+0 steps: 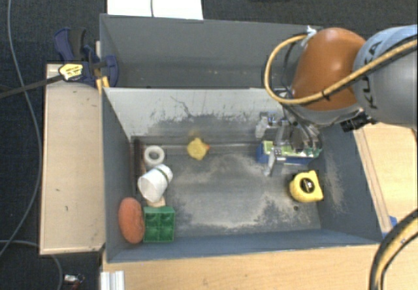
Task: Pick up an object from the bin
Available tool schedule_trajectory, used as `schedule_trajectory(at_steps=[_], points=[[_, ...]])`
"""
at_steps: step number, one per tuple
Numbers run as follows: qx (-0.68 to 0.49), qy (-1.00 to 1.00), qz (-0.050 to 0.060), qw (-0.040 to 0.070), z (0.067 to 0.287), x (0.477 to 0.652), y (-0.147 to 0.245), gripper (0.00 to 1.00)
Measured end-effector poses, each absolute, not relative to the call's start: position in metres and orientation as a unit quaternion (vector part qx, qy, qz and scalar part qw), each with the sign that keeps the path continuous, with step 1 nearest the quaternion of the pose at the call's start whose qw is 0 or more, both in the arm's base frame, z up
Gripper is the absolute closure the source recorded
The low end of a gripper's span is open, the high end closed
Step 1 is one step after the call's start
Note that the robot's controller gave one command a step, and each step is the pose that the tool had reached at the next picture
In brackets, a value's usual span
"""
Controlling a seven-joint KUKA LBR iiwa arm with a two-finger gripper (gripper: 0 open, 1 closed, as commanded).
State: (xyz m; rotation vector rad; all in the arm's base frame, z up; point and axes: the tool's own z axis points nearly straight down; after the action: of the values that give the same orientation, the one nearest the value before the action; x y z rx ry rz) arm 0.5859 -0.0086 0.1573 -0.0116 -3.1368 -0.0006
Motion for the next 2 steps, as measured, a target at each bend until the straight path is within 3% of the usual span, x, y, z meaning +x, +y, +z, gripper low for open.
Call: schedule_trajectory(at_steps=[1, 2], points=[[-0.004, -1.000, 0.000, -0.002, 0.162, 0.588, -0.009, 0.00], [0.016, -1.000, 0.000, -0.002, 0.124, 0.565, -0.069, 0.00]])
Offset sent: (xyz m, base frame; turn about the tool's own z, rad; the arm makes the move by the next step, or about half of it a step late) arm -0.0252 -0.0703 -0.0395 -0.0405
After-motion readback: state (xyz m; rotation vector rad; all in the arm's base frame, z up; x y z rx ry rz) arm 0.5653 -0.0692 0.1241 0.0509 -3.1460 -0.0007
